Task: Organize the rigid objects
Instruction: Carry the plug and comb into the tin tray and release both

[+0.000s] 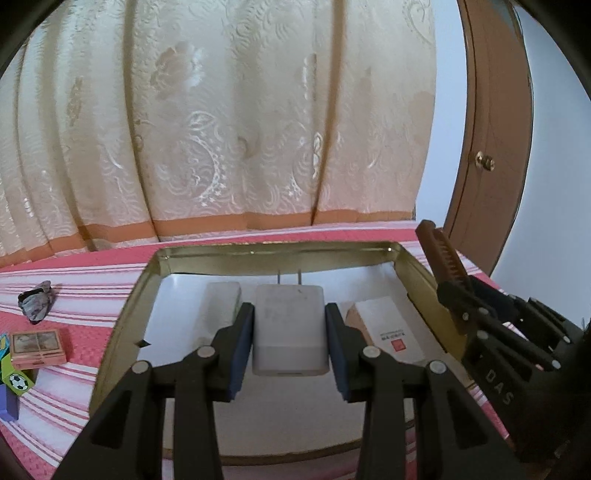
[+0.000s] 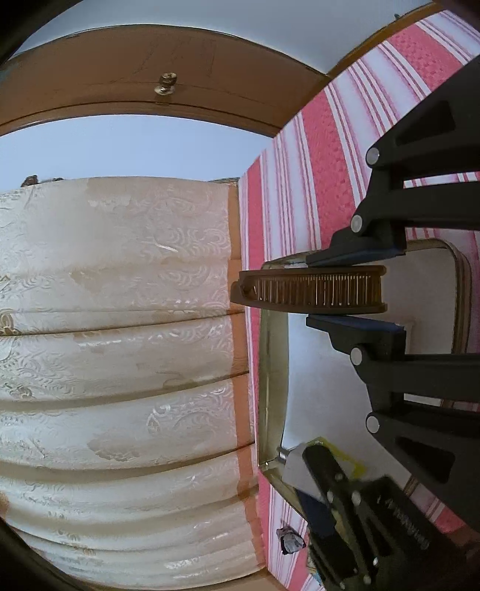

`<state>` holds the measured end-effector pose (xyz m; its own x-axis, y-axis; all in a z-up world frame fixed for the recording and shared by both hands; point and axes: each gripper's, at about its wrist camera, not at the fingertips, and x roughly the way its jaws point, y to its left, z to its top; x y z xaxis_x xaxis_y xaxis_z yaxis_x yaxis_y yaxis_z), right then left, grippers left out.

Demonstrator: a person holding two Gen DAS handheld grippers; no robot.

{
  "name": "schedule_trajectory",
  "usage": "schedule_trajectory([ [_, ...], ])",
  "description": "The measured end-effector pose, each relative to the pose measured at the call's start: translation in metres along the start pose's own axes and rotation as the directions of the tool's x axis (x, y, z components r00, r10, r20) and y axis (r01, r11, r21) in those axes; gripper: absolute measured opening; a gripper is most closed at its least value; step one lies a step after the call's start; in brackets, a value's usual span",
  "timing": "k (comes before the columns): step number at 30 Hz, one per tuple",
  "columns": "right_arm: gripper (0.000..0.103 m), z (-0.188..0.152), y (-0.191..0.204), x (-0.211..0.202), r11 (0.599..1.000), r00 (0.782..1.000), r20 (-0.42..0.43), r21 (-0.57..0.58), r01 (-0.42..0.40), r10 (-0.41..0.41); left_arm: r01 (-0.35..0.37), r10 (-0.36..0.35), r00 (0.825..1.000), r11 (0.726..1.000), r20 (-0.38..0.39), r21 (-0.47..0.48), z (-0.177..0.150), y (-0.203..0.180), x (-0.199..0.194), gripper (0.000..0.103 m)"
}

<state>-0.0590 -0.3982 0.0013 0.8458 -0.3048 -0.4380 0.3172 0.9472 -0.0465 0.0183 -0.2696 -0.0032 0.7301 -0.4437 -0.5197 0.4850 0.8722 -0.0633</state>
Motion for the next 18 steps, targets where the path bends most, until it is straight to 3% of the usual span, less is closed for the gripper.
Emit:
schedule_trajectory([
  [18, 0.028, -0.002, 0.007, 0.015, 0.999, 0.995, -0.086, -0.007, -0.052, 0.051, -0.099, 0.102, 0.993, 0.994, -0.061, 0.046, -0.001, -0.004, 0.022, 0.037],
])
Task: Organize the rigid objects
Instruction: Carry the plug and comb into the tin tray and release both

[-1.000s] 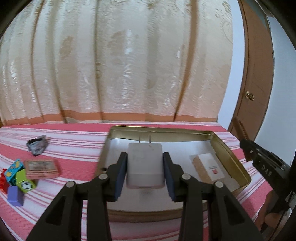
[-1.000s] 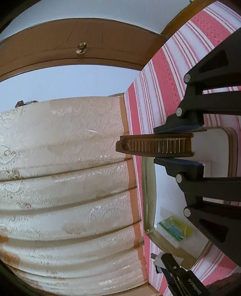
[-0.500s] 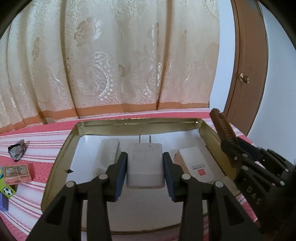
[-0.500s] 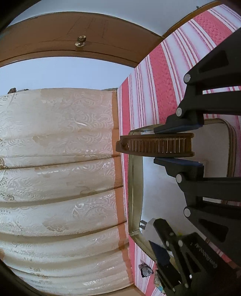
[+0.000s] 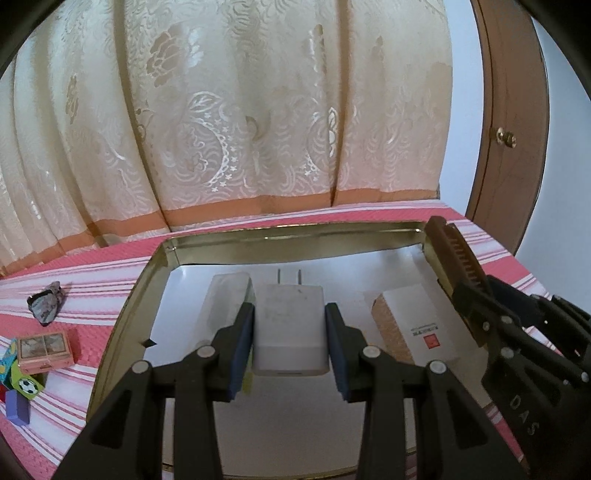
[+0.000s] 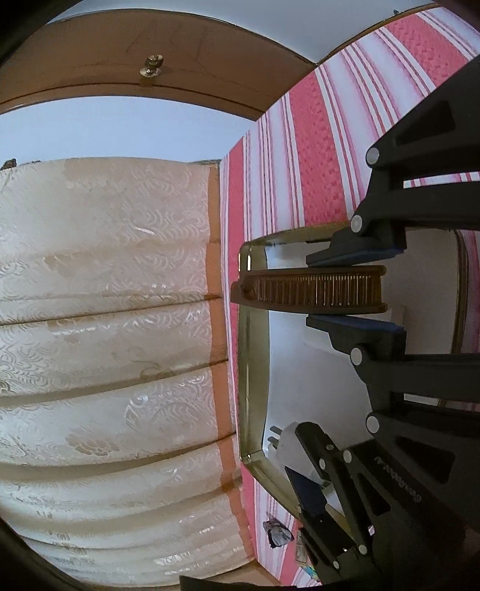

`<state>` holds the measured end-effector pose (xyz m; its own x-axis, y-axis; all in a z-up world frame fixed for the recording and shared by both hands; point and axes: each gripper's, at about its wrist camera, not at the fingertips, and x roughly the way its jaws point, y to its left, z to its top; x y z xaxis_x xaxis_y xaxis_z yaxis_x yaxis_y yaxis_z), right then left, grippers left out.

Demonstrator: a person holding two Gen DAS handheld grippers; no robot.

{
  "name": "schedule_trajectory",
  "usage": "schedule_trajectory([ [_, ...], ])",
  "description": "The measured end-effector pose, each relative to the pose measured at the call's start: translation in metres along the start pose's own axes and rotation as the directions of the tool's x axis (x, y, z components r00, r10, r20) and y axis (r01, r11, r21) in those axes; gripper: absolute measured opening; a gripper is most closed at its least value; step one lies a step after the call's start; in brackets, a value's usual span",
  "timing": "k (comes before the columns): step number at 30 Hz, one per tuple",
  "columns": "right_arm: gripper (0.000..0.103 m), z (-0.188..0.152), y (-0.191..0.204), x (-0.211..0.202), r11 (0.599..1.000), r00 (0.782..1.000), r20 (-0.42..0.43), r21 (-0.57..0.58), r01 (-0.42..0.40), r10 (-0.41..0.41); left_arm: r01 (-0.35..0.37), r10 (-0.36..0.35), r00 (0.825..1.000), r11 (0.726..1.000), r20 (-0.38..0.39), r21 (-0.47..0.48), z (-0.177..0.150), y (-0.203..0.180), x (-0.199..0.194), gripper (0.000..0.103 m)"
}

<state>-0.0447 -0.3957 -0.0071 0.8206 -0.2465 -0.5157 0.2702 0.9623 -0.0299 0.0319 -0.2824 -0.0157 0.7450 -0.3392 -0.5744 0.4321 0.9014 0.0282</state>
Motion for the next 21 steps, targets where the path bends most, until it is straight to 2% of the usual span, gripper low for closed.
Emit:
schedule_trajectory([
  [7, 0.028, -0.001, 0.005, 0.007, 0.999, 0.999, -0.037, -0.009, -0.036, 0.036, -0.036, 0.036, 0.999, 0.999, -0.008, 0.018, 0.004, -0.003, 0.005, 0.037],
  [14, 0.028, -0.001, 0.007, 0.01, 0.998, 0.997, -0.05, -0.017, -0.061, 0.06, -0.034, 0.034, 0.999, 0.999, -0.009, 0.024, 0.005, -0.003, 0.005, 0.04],
  [16, 0.032, -0.001, 0.01, 0.006, 0.998, 0.998, -0.029, -0.032, -0.048, 0.047, -0.038, 0.038, 0.999, 0.999, 0.001, 0.012, 0.005, -0.001, 0.004, 0.058],
  [17, 0.035, -0.001, 0.009, 0.004, 0.999, 0.999, -0.018, -0.031, -0.038, 0.037, -0.05, 0.05, 0.999, 0.999, 0.011, -0.006, 0.005, 0.002, 0.002, 0.063],
  [18, 0.037, -0.001, 0.007, 0.002, 0.999, 0.999, -0.006, -0.022, -0.036, 0.036, -0.056, 0.056, 0.998, 0.998, 0.016, -0.02, 0.005, 0.004, 0.001, 0.074],
  [19, 0.043, -0.001, 0.004, 0.001, 0.999, 0.999, 0.003, -0.005, -0.033, 0.033, -0.062, 0.063, 0.998, 0.997, 0.023, -0.046, 0.005, 0.009, 0.0, 0.082],
  [20, 0.052, -0.001, 0.002, 0.0, 1.0, 1.0, 0.007, 0.008, -0.03, 0.03, -0.065, 0.067, 0.997, 0.996, 0.027, -0.065, 0.005, 0.013, -0.001, 0.085],
  [21, 0.057, -0.001, -0.003, -0.001, 0.999, 1.0, 0.019, 0.035, -0.024, 0.023, -0.066, 0.069, 0.997, 0.995, 0.031, -0.077, 0.004, 0.016, -0.003, 0.091],
])
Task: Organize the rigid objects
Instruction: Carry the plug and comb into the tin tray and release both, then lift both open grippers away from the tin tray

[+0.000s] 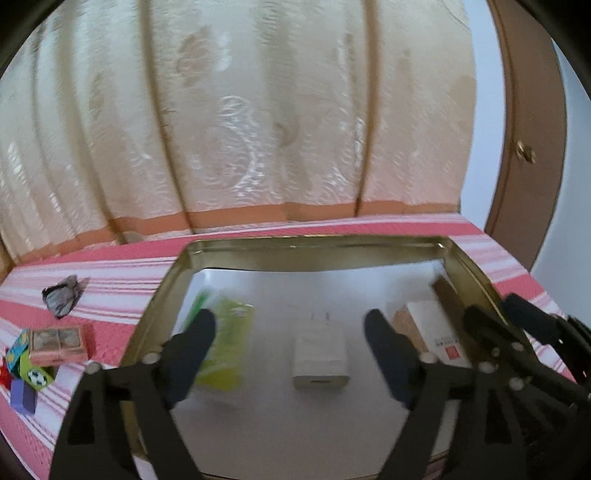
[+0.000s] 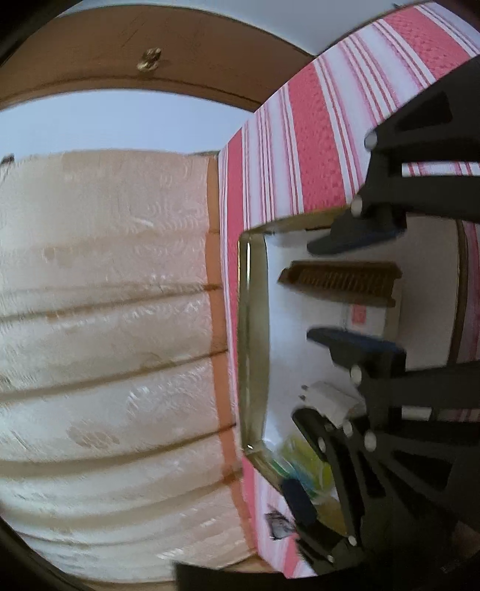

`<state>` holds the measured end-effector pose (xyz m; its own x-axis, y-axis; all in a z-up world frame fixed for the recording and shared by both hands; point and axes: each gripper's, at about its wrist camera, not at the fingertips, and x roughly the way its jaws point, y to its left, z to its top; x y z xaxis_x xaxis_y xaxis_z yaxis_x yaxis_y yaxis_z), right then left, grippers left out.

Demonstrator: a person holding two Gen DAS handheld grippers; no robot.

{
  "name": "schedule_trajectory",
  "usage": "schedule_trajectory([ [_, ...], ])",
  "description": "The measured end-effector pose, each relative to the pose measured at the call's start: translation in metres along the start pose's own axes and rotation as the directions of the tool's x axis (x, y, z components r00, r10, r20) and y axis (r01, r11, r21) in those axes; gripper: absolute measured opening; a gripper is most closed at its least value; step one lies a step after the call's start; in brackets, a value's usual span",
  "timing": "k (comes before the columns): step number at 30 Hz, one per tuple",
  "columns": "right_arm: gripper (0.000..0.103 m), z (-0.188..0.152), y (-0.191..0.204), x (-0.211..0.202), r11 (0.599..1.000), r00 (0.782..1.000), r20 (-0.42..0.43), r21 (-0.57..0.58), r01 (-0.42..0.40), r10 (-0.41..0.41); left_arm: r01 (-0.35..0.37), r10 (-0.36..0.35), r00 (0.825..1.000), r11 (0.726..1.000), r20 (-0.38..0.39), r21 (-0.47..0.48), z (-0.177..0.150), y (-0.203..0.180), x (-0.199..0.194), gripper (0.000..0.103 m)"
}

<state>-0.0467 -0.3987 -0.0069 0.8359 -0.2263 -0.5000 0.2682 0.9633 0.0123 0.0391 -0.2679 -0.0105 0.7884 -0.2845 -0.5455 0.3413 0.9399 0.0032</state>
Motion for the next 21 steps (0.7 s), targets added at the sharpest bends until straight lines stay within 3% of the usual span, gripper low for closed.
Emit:
schedule_trajectory([
  [2, 0.074, 0.001, -0.006, -0.003, 0.999, 1.0, 0.027, 0.039, 0.004, -0.005, 0.002, -0.002, 1.0, 1.0, 0.019, -0.026, 0.0, 0.008, -0.004, 0.1],
  [4, 0.078, 0.002, -0.013, -0.01, 0.997, 0.997, 0.078, 0.077, 0.007, -0.013, 0.014, -0.013, 0.999, 0.999, 0.035, -0.033, 0.0, 0.012, -0.008, 0.102],
  [11, 0.079, 0.003, -0.011, -0.026, 0.996, 0.981, 0.183, 0.065, 0.06, -0.071, -0.029, 0.029, 0.996, 1.0, 0.081, -0.006, -0.003, 0.022, -0.023, 0.103],
  [13, 0.079, 0.003, -0.013, -0.032, 0.994, 0.97, 0.225, 0.079, 0.073, -0.089, -0.038, 0.038, 0.996, 0.999, 0.086, -0.007, -0.005, 0.027, -0.027, 0.103],
  [17, 0.079, 0.001, -0.017, -0.05, 0.984, 0.929, 0.332, 0.119, 0.134, -0.167, -0.068, 0.069, 0.991, 0.998, 0.119, -0.017, -0.006, 0.039, -0.036, 0.103],
  [21, 0.084, 0.003, -0.019, -0.052, 0.977, 0.918, 0.339, 0.137, 0.167, -0.204, -0.106, 0.105, 0.984, 0.994, 0.143, -0.006, -0.008, 0.046, -0.039, 0.103],
])
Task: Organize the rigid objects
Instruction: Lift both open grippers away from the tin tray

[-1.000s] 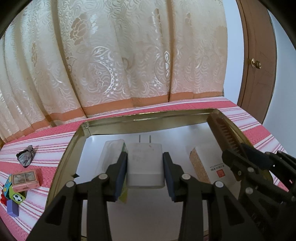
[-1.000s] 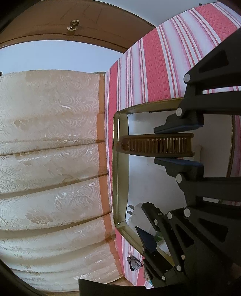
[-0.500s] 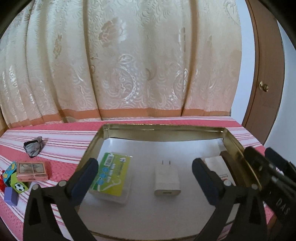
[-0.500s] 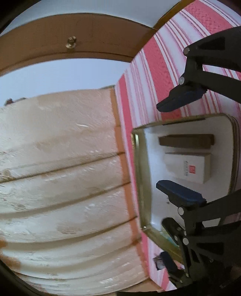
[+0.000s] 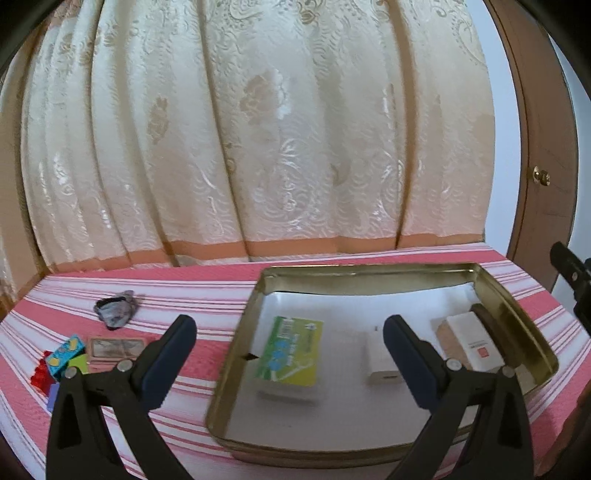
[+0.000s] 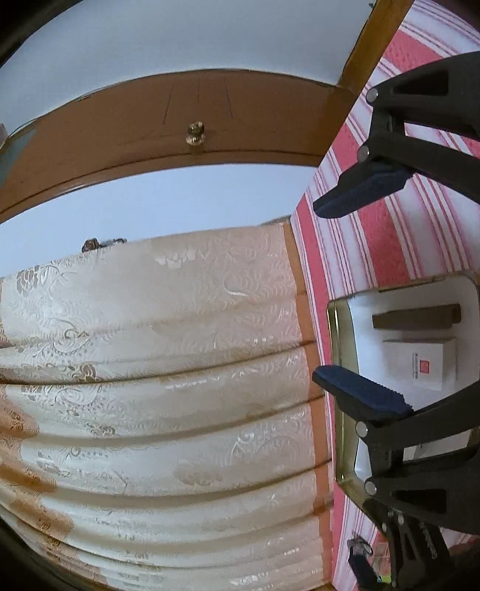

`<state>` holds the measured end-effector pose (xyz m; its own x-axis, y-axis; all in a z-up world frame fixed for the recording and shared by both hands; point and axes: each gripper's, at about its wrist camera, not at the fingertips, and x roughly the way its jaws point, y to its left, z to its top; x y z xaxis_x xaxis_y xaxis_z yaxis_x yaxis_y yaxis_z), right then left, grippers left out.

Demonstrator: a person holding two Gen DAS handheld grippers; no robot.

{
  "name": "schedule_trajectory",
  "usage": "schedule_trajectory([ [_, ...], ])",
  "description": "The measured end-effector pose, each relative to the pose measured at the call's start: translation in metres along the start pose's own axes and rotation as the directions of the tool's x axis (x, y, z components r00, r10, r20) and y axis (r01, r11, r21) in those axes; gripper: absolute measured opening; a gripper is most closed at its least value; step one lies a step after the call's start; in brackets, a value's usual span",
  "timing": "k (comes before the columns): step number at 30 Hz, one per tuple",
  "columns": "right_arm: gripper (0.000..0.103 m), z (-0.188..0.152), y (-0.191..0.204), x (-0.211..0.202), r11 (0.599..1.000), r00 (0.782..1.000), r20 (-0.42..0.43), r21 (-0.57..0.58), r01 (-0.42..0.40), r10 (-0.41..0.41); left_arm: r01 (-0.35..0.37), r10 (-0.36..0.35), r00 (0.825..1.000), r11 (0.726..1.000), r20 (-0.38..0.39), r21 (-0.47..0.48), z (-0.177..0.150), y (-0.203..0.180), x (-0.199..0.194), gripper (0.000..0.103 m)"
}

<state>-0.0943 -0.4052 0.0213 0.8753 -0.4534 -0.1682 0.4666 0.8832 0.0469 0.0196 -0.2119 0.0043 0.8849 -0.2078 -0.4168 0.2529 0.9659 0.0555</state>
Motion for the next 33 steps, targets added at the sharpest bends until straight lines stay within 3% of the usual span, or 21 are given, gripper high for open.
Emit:
schedule_trajectory([
  [5, 0.084, -0.002, -0.004, 0.004, 1.0, 0.999, -0.042, 0.025, 0.016, -0.015, 0.004, -0.004, 1.0, 1.0, -0.007, -0.008, -0.003, 0.009, -0.002, 0.103],
  [33, 0.084, -0.011, 0.016, -0.021, 0.998, 0.998, -0.046, 0.047, 0.046, -0.044, 0.024, -0.025, 0.999, 0.999, -0.026, -0.04, -0.007, 0.024, -0.009, 0.103],
])
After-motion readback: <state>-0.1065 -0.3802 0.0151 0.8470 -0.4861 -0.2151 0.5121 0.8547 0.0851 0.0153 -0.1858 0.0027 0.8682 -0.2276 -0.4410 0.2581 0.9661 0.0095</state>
